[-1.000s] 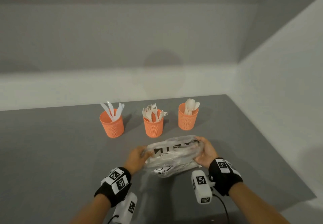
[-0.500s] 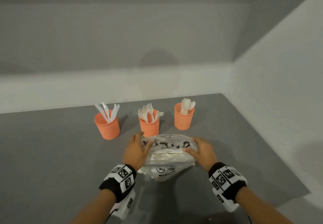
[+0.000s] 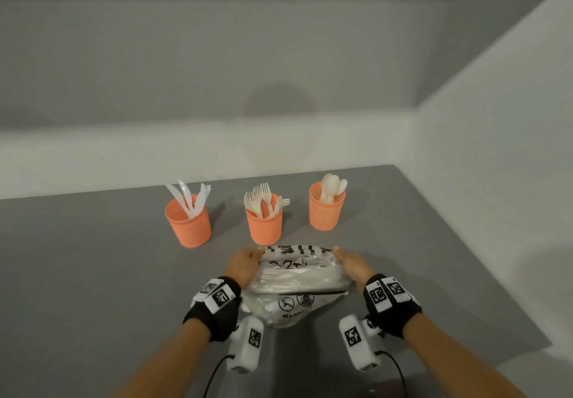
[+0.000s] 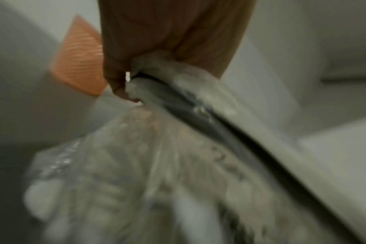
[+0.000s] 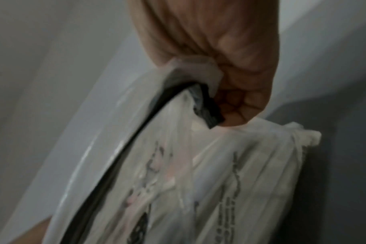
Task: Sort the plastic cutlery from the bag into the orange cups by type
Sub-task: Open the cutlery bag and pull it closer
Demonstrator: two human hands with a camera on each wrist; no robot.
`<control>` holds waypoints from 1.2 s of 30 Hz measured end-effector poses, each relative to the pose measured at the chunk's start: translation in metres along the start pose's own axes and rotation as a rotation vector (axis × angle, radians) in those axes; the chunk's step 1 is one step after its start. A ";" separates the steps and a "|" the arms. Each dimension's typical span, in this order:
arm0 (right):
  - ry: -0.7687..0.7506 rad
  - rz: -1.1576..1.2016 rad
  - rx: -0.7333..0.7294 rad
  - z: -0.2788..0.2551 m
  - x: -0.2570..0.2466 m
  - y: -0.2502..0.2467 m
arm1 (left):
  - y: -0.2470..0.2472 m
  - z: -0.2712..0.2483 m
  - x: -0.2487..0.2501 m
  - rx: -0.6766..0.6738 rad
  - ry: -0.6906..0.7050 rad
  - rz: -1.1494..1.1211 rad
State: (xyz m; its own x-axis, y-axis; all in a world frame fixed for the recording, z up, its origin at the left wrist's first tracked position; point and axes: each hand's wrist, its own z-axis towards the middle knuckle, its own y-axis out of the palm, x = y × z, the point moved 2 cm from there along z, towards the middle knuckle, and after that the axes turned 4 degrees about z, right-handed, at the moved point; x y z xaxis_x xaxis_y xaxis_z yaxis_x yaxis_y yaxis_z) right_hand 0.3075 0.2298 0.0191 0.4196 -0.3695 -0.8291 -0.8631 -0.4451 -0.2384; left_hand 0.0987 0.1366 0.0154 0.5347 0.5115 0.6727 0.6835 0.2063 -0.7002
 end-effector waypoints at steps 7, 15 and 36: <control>0.030 0.475 -0.054 0.023 0.003 -0.006 | -0.003 0.019 0.003 -0.078 -0.354 -0.569; -0.214 -0.102 0.099 0.018 0.013 -0.021 | -0.001 0.015 -0.005 0.227 -0.129 -0.096; 0.210 0.622 -0.220 -0.013 0.016 -0.006 | -0.004 -0.046 -0.015 -0.035 -0.368 0.017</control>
State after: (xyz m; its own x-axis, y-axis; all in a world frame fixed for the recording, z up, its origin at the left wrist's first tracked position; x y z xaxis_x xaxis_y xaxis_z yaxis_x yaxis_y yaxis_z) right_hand 0.3232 0.2154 0.0137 -0.0702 -0.7500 -0.6577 -0.8933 -0.2462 0.3761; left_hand 0.1102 0.0898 0.0192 0.3360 0.7816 0.5256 0.6961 0.1698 -0.6975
